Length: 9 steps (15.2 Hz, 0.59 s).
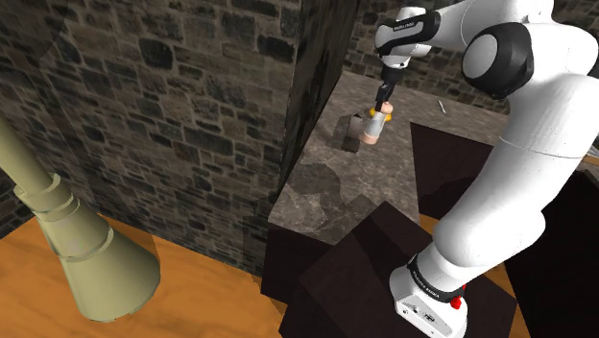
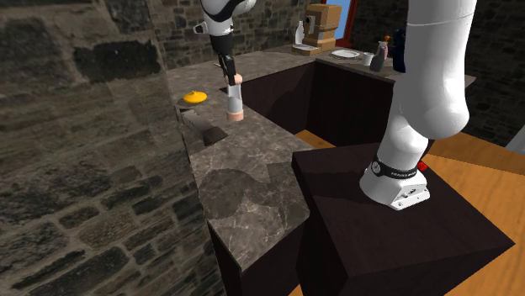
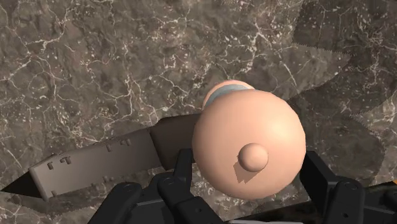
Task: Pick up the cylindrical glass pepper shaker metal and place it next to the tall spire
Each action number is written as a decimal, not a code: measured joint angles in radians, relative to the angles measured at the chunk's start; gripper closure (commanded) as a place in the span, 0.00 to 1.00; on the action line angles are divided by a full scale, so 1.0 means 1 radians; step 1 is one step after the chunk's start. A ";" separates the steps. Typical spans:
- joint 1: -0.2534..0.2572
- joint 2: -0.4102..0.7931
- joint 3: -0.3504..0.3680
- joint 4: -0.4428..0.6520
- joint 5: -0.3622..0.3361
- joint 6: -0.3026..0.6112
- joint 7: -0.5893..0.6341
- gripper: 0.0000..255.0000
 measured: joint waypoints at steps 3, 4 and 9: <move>-0.051 0.091 -0.014 0.109 0.028 -0.019 -0.066 1.00; -0.071 0.118 -0.019 0.139 0.037 -0.022 -0.091 1.00; -0.167 0.260 -0.031 0.325 0.079 -0.066 -0.189 1.00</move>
